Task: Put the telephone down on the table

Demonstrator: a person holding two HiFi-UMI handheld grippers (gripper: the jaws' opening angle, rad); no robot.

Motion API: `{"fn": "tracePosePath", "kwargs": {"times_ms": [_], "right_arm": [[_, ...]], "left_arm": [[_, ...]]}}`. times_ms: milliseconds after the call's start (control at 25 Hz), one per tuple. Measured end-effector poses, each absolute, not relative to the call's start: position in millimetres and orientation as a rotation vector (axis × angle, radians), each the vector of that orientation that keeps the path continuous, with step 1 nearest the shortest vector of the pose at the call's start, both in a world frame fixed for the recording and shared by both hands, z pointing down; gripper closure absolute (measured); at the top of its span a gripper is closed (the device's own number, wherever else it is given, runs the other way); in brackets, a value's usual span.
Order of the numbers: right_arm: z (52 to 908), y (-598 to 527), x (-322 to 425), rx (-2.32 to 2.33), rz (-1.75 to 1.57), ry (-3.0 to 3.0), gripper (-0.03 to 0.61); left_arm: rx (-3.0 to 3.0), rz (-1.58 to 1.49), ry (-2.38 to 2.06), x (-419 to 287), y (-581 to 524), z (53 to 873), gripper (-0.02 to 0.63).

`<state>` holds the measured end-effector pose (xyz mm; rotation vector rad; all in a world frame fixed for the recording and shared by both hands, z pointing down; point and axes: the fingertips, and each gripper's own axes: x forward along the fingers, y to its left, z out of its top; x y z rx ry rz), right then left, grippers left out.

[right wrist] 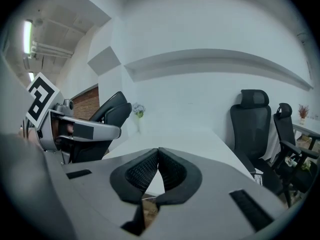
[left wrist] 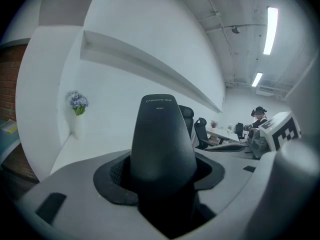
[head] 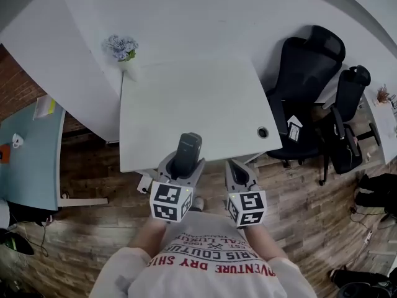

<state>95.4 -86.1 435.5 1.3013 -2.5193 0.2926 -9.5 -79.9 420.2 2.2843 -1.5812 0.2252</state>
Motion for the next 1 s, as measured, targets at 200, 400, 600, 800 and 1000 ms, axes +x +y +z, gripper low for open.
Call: {"fn": "tracePosePath", "kwargs": {"times_ms": [200, 400, 600, 800, 1000], "right_arm": [[440, -122, 74, 1.286, 0.301, -2.501, 0.554], [453, -155, 66, 1.268, 0.367, -2.493, 0.554], [464, -188, 61, 1.219, 0.364, -2.503, 0.554], [471, -232, 54, 1.124, 0.365, -2.533, 0.554], [465, -283, 43, 1.013, 0.347, -2.575, 0.554]], "left_arm": [[2.252, 0.233, -1.566, -34, -115, 432, 0.325], [2.223, 0.243, -1.556, -44, -142, 446, 0.325], [2.168, 0.256, -1.589, -50, -166, 458, 0.325], [2.079, 0.250, -1.661, -59, -200, 467, 0.325], [1.990, 0.245, -1.725, -67, -239, 470, 0.325]]}}
